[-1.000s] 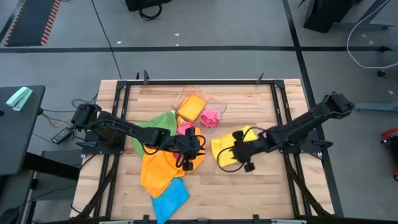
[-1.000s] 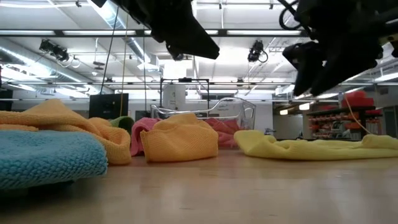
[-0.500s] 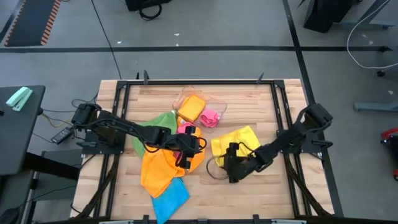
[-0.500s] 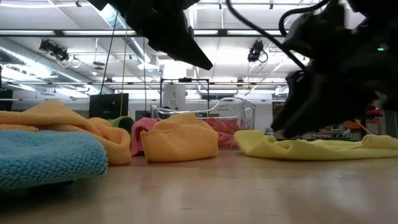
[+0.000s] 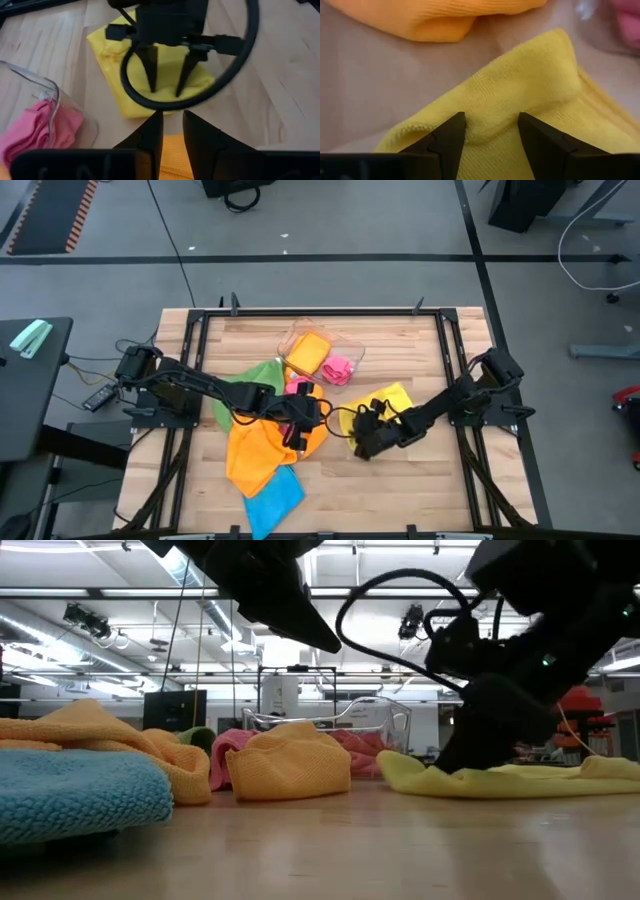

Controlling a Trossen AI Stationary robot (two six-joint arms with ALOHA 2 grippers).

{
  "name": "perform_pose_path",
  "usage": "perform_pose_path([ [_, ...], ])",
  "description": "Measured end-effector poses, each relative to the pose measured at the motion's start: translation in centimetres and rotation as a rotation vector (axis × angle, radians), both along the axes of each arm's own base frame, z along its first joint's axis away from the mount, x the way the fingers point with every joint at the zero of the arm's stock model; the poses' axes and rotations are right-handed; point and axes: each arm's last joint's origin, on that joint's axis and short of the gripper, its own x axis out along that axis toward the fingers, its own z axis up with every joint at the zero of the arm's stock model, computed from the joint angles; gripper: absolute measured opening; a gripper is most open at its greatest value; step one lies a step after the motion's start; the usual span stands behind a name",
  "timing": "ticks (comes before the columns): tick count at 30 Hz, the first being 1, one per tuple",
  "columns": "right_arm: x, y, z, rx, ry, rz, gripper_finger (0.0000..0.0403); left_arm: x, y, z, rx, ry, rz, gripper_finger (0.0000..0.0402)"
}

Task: Fold microfiber towels
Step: Fold the yellow microfiber cloth

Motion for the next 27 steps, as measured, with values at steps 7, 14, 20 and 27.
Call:
perform_pose_path([
  [7,-1.5,4.6,0.5,0.119,0.013,0.336,0.0186,0.0,0.0,0.0,-0.043,-0.004,0.03,0.0077],
  [14,-5.3,9.7,0.8,0.167,0.072,0.646,0.0179,0.1,0.0,0.2,-0.075,-0.025,0.05,0.0075],
  [20,-8.1,11.6,2.1,0.269,0.093,0.658,0.0172,0.3,-0.3,0.5,-0.149,-0.056,0.07,0.0079],
  [27,-10.6,11.3,5.1,0.318,0.1,0.557,0.0158,0.5,-0.6,0.8,-0.161,-0.096,0.059,0.0071],
])
